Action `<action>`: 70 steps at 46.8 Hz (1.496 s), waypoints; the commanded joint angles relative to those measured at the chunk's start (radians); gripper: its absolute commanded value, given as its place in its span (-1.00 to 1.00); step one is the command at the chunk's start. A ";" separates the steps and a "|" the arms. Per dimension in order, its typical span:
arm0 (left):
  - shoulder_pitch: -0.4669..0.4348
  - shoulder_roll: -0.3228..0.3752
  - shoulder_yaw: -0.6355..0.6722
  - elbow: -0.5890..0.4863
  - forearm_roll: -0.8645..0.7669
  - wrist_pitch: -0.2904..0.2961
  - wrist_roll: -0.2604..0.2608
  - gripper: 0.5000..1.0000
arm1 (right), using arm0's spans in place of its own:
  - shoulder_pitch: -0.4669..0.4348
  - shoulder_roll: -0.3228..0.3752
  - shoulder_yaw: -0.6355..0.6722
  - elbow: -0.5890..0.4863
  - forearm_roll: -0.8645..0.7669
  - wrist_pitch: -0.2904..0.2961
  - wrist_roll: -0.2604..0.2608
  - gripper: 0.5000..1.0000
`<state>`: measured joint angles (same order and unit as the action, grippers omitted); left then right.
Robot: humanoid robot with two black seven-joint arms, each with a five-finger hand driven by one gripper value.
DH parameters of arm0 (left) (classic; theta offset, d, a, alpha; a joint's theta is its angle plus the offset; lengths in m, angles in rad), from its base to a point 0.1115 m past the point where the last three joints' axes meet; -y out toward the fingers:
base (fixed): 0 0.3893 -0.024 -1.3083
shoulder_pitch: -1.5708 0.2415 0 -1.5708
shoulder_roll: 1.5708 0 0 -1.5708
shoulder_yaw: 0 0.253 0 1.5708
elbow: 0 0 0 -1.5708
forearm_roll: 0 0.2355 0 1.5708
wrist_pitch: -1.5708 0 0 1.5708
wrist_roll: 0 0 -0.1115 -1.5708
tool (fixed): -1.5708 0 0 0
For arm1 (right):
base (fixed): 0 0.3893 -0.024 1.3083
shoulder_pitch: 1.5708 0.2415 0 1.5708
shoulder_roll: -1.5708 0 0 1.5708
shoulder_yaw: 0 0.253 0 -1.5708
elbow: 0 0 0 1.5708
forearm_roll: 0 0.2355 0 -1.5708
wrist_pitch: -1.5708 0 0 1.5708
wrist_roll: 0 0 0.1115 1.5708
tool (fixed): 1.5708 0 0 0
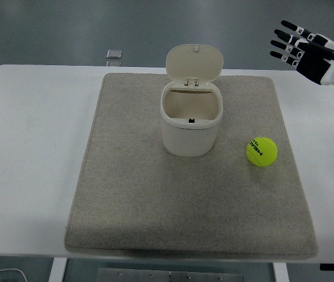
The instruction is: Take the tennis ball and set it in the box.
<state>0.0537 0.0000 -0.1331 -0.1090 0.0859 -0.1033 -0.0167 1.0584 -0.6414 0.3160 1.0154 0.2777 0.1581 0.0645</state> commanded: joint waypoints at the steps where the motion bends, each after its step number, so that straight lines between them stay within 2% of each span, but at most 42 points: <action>1: 0.002 0.000 -0.002 0.000 0.000 0.000 0.000 0.97 | 0.000 0.002 0.000 0.000 0.000 0.000 0.000 0.65; 30: 0.000 0.000 0.000 -0.003 0.000 -0.001 0.000 0.97 | 0.008 0.000 0.000 0.000 -0.002 0.009 0.002 0.65; 38: 0.000 0.000 0.001 -0.001 0.000 -0.001 0.000 0.97 | 0.008 -0.007 0.006 -0.003 -0.003 0.064 0.014 0.65; 47: 0.000 0.000 0.001 -0.003 0.000 -0.001 0.000 0.97 | 0.008 -0.020 0.028 -0.011 -0.011 0.074 0.014 0.65; 55: 0.000 0.000 0.001 -0.003 0.000 -0.001 0.000 0.97 | 0.009 -0.020 0.029 -0.015 -0.127 0.069 0.021 0.65; 62: 0.000 0.000 0.001 -0.003 0.000 -0.001 0.000 0.97 | 0.020 -0.020 0.026 -0.015 -0.228 0.066 0.071 0.65; 70: 0.000 0.000 0.001 -0.003 0.000 -0.001 0.000 0.97 | 0.020 -0.021 0.025 -0.014 -0.267 0.075 0.072 0.64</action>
<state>0.0537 0.0000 -0.1319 -0.1120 0.0859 -0.1044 -0.0169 1.0784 -0.6612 0.3417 1.0002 0.0144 0.2277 0.1365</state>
